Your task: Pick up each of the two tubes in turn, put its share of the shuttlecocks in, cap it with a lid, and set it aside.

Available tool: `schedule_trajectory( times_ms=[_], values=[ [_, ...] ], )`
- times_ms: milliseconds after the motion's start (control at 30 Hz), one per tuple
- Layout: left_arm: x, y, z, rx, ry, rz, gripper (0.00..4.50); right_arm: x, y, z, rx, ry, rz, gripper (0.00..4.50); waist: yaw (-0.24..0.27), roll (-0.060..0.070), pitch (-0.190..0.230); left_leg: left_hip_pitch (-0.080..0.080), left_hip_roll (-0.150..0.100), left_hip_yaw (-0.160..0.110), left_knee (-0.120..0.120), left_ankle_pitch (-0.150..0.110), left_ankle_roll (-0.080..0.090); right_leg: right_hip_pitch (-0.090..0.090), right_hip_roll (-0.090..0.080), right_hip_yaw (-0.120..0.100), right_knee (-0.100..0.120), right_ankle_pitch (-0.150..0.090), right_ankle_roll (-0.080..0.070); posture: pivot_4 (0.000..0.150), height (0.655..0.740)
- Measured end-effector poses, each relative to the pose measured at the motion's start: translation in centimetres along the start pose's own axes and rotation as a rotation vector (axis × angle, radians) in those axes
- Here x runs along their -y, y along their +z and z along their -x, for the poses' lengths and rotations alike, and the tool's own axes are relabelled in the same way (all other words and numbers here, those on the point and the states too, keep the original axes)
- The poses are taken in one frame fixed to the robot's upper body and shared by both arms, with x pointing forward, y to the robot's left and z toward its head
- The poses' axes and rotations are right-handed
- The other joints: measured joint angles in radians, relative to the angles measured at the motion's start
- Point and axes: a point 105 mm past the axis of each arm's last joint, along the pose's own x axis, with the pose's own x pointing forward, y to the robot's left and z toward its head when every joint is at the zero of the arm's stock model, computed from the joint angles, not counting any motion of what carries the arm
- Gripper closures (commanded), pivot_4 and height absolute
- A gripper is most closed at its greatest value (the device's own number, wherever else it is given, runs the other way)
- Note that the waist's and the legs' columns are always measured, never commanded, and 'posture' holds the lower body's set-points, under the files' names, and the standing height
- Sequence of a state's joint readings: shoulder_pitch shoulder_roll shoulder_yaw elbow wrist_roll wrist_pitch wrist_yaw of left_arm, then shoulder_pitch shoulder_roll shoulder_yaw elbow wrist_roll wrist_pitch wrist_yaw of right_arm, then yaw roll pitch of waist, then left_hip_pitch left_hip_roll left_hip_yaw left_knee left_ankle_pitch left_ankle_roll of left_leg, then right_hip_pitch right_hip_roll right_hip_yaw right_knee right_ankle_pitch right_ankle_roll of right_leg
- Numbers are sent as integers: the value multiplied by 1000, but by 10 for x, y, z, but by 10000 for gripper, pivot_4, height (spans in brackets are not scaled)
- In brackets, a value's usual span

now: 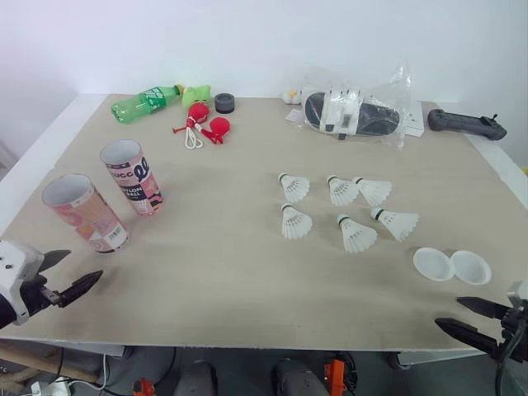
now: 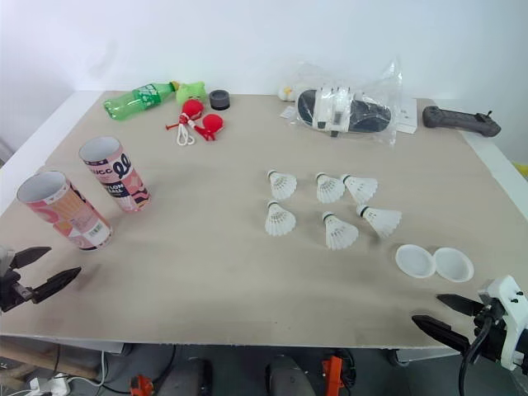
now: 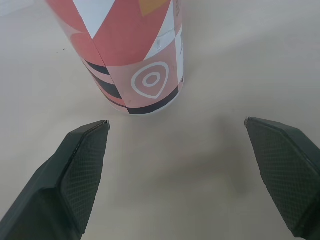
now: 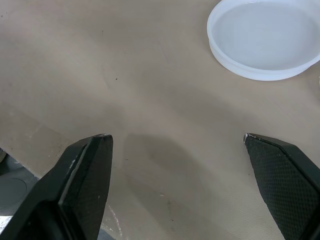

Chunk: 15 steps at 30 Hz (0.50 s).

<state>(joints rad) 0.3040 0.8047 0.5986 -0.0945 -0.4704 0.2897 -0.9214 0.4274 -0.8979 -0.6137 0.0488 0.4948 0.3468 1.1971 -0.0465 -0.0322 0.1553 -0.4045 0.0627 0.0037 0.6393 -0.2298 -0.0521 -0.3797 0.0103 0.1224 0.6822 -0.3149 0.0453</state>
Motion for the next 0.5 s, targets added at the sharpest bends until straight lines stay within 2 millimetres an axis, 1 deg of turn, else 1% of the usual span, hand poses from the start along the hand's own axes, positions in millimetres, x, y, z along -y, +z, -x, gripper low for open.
schedule_trajectory(
  times_ms=[500],
  values=[
    [6,3,-2,-15,-10,17,255,-3,3,-4,1,13,-7,0,0,0,0,1,0,0,0,0,0,1,0,0,0,0,0,1500,7400]
  ],
)
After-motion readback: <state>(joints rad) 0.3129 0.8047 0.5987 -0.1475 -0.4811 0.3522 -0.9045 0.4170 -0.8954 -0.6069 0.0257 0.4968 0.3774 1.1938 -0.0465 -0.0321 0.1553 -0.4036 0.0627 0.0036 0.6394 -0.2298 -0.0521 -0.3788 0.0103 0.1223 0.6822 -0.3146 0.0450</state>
